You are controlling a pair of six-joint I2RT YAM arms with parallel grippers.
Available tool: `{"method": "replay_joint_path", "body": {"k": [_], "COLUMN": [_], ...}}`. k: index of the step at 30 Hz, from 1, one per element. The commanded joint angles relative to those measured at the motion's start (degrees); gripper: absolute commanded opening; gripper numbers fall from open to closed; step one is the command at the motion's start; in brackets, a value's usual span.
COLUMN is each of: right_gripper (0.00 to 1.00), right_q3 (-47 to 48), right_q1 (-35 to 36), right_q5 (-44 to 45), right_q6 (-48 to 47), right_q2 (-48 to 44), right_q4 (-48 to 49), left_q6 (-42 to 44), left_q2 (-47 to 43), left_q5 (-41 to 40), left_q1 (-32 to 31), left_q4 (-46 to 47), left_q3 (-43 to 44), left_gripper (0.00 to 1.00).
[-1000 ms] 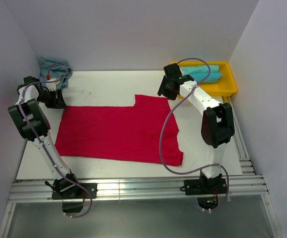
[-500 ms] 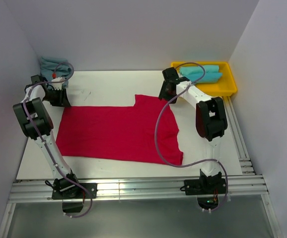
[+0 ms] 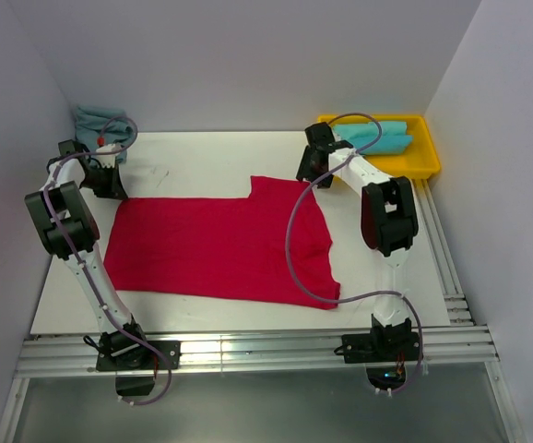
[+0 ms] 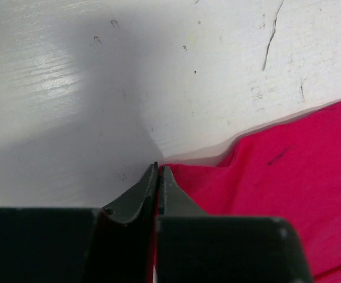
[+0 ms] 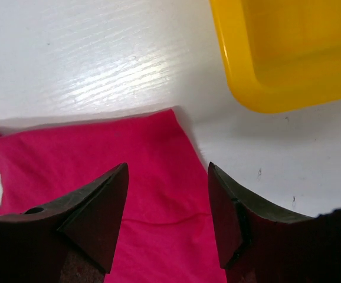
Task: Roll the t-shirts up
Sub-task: Fold the tshirt
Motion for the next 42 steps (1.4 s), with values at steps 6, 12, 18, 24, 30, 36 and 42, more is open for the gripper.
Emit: {"method": "replay_joint_path", "body": {"k": [6,12,18,24,30,36,42], "right_gripper": [0.65,0.65,0.61,0.53,0.24,0.03,0.00], "right_q3": [6.42,9.76,9.85,8.80,5.03,0.80,-3.94], "right_q1": [-1.13,-1.49,-1.66,-1.40,-1.40,-1.40,-1.31], "right_q5": [0.53,0.53,-0.96,-2.63,-3.77,-3.87,-4.39], "right_q6": [-3.58,-4.20,-3.32,-2.26,-1.38,-0.59,0.55], "right_q2": [3.56,7.51,9.18,9.36,6.29,1.63,-4.08], "right_q4": [1.17,1.00,2.05,2.93,5.47,7.32,9.78], "left_q6": [0.07,0.60,0.95,0.86,0.86,0.86,1.21], "left_q2": [-2.09,-3.14,-3.58,-4.29,-5.16,-6.83,-9.47], "left_q5": [0.57,-0.22,-0.66,-0.57,-0.40,0.22,0.83], "left_q1": [-1.10,-1.28,-1.28,-1.28,-1.46,-1.54,-1.46], "left_q4": [-0.06,0.30,-0.23,-0.06,0.12,0.12,1.09], "left_q3": [-0.28,-1.59,-1.68,-2.03,-2.30,-2.82,-4.49], "left_gripper": [0.00,0.00,0.00,0.00,0.00,0.00,0.00]}}
